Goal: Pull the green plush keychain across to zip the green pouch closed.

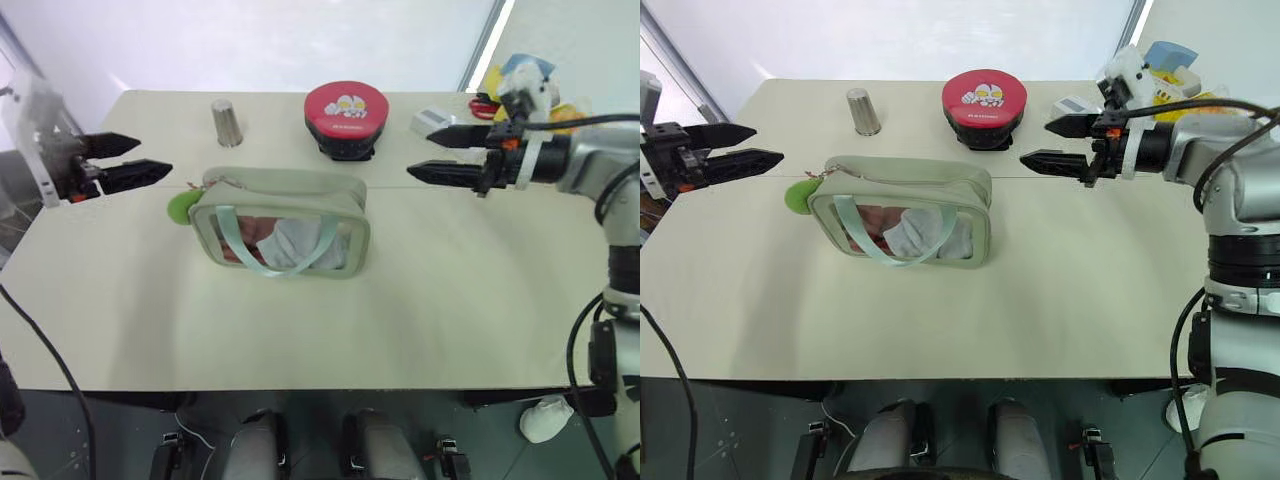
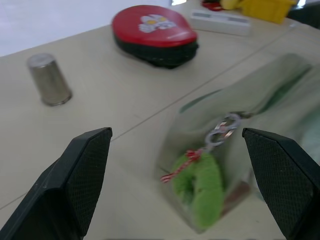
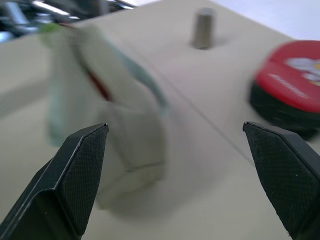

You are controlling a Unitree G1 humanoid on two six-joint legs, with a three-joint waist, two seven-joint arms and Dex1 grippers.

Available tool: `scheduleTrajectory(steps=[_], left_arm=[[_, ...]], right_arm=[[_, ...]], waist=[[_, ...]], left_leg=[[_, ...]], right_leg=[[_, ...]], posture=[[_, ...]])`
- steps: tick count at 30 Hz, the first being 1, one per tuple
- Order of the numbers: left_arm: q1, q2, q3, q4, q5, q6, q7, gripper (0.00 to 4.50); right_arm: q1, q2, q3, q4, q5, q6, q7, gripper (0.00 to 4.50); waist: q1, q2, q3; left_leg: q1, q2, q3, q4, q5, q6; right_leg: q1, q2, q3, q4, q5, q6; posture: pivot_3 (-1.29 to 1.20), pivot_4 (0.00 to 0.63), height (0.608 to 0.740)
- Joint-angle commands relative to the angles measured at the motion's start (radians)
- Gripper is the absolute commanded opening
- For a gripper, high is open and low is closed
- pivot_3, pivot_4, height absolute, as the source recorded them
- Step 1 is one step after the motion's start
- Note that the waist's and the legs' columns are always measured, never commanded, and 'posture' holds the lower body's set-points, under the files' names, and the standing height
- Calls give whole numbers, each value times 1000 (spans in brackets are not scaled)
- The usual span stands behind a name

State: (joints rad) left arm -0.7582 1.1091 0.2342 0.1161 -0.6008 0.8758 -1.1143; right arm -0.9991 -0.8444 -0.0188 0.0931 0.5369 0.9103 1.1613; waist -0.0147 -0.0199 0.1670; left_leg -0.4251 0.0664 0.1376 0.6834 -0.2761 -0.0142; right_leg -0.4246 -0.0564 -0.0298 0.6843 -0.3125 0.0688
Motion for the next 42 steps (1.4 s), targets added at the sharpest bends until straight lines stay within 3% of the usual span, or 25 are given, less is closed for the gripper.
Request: scheduleTrajectory(steps=[1, 13, 21, 28, 31, 38, 42], left_arm=[[-26, 23, -5, -1, 15, -47, -27, 4462], [-34, 12, -3, 11, 56, -88, 26, 4462], [19, 136, 13, -261, -92, 71, -88, 4462], [83, 148, 28, -295, -65, 35, -49, 4462], [146, 147, 52, -321, -63, 34, -35, 4500], [162, 131, 55, -332, -57, 30, 26, 4500], [163, 131, 47, -320, -54, 15, 30, 4500]], right_arm=[[-29, -10, 6, -12, 9, -14, 30, 4500], [-57, 17, 46, -28, -18, -66, 30, 4500], [-89, 153, 146, -184, -1, -27, -11, 4500], [-35, 199, 316, -134, -199, -229, -35, 4500], [-18, 176, 340, -119, -247, -308, 7, 3654], [-67, 141, 329, 30, -364, -497, 41, 68], [-103, 125, 303, 114, -394, -569, 59, 68]], waist=[[0, 0, 0], [-2, 0, 0], [-4, -1, 1], [3, -1, 1], [0, -1, 1], [-1, -1, 1], [0, -1, 1]], left_leg=[[0, 0, 0, 0, 0, 0], [-2, 0, 0, 0, 0, 0], [-2, 0, 0, 0, 0, 0], [-2, 0, 0, 1, 0, 0], [-2, 0, 0, 1, 0, 1], [-2, 0, 0, 1, 0, 1], [-2, 0, 0, 1, 0, 1]], right_leg=[[0, 0, 0, 0, 0, 0], [-2, 0, 0, 0, 0, 0], [-4, -1, 1, 2, 0, 0], [-2, 0, 0, 2, 0, 0], [-2, -1, 1, 1, 0, 0], [-2, 0, 1, 2, 0, 0], [-2, 0, 1, 2, 0, 0]], posture=[[0, 150, 740], [0, 150, 740], [0, 150, 740], [0, 150, 740], [0, 150, 740], [0, 150, 740], [0, 150, 740]])
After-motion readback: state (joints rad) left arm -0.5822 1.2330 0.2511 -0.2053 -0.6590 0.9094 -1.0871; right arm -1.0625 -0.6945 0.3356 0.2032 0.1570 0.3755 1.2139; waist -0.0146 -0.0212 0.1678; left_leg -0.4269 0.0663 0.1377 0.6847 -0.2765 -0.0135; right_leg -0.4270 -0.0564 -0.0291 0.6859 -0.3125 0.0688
